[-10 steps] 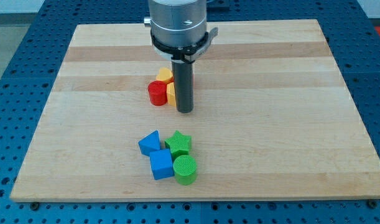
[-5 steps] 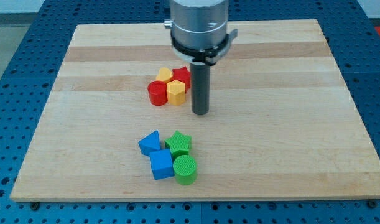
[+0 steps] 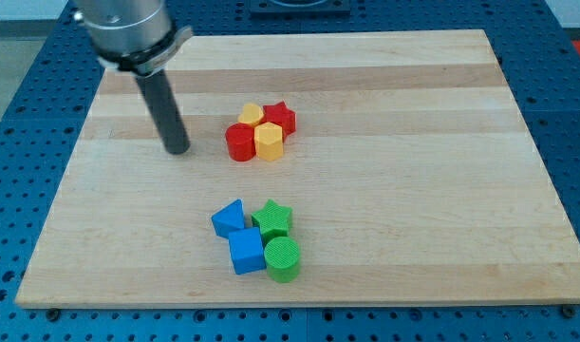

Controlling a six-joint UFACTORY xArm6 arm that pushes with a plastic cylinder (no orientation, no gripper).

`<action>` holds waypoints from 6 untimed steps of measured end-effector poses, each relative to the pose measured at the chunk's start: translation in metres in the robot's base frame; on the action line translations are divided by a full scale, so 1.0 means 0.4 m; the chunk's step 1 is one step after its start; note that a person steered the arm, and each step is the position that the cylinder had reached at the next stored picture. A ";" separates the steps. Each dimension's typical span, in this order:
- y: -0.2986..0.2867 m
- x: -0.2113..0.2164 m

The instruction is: Move the red circle below the yellow hexagon

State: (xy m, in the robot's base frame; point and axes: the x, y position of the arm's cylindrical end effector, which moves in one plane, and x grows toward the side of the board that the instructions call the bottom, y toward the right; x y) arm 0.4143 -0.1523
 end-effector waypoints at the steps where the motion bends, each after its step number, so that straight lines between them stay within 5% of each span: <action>1: 0.087 -0.009; 3: 0.253 0.001; 6: 0.289 0.098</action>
